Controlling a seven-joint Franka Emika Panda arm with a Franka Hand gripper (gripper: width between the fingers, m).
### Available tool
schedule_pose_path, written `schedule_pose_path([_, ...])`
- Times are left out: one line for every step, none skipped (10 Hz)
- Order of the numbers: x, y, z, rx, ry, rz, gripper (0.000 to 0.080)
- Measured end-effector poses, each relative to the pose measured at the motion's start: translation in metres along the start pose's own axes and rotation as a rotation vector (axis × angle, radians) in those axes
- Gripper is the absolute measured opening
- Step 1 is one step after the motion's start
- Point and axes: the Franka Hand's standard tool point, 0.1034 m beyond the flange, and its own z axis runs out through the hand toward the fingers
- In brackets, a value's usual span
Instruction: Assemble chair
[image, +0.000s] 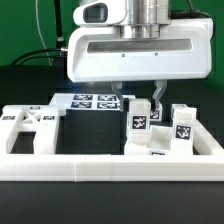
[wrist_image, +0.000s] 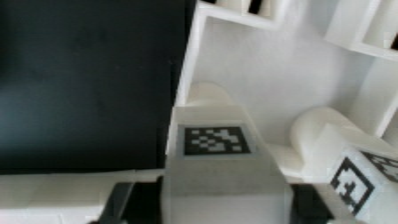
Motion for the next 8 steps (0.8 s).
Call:
schedule_pose_path([0.0007, -0.0004, -0.0004, 0.0, 0.001, -0.001, 0.0285])
schedule_pose_path([0.0005, -0.0003, -0.0002, 0.001, 0.001, 0.003, 0.0285])
schedule_pose_path([0.0005, -0.0003, -0.0002, 0.001, 0.001, 0.022, 0.0285])
schedule_pose_path([0.0004, -0.0002, -0.0002, 0.001, 0.001, 0.022, 0.0285])
schedule_pose_path([0.0004, -0.0004, -0.0001, 0.002, 0.001, 0.092, 0.0285])
schedule_pose_path([-0.0001, -0.0006, 0.0009, 0.005, 0.001, 0.205, 0.0285])
schedule_pose_path([0.0015, -0.0009, 0.0016, 0.015, 0.015, 0.356, 0.0286])
schedule_pose_path([0.0026, -0.0023, 0.0019, 0.021, 0.027, 0.459, 0.0286])
